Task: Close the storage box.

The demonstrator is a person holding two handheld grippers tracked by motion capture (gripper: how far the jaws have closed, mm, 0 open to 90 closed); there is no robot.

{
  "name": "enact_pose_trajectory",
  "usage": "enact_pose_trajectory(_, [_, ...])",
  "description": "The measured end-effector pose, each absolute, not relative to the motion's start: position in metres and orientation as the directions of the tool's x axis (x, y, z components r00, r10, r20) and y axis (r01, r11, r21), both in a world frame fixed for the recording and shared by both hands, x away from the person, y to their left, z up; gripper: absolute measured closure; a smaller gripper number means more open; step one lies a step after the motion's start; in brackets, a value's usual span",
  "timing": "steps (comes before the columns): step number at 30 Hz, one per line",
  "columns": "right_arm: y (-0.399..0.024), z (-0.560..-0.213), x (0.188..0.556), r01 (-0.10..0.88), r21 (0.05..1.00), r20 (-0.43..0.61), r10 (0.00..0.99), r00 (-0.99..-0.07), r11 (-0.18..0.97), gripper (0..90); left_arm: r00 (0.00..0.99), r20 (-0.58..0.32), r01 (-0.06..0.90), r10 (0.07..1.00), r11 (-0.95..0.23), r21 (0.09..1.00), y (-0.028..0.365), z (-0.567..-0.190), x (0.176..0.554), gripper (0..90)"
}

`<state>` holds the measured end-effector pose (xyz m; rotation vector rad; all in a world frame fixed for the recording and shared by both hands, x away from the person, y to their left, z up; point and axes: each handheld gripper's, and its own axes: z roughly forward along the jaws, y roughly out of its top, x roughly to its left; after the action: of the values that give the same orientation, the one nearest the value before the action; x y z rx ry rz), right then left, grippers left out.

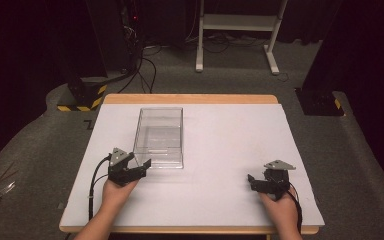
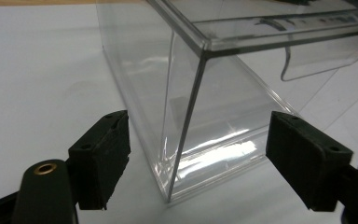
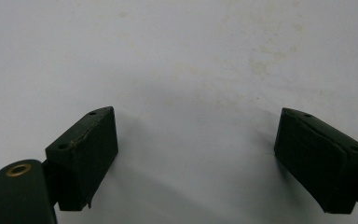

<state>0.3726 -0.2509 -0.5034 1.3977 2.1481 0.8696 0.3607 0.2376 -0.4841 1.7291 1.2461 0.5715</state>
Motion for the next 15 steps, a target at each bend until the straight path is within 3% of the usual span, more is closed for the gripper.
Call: enact_pose_trajectory(15, [-0.251, -0.503, 0.373, 0.646, 0.704, -0.019, 0.917, -0.398, 0.295, 13.3, 0.410, -0.160, 0.501, 0.898, -0.075, 0.862, 0.253, -0.484, 0.340, 22.3])
